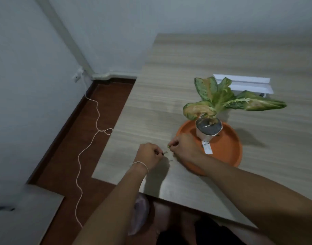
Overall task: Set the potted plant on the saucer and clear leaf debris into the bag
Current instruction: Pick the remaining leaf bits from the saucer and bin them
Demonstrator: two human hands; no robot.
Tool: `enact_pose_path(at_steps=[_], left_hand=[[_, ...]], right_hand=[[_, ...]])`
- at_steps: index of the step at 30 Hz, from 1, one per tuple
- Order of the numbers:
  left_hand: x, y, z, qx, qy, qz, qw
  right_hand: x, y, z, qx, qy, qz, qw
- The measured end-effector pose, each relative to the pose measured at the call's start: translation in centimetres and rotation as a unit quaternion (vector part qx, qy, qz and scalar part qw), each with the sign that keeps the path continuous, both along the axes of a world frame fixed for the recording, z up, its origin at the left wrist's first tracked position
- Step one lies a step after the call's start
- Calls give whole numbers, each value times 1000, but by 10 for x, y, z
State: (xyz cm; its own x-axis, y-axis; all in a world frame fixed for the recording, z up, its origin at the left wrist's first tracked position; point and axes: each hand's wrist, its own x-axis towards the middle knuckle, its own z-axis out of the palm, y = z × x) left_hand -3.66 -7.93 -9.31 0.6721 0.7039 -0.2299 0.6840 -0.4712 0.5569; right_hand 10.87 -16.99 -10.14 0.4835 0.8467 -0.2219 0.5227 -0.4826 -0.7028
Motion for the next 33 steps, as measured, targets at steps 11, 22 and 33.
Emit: enact_pose_path(at_steps=[11,22,33], left_hand=[[-229,39,7,16,12,188,982],[-314,22,-19,-32,42,234,971],[-337,17,-41,-32,28,224,974]], right_hand=[[-202,91,8,12,30,197,980],[-301,95,-26,-52,6,309,950],[-314,86,-43,-50,11,317,947]])
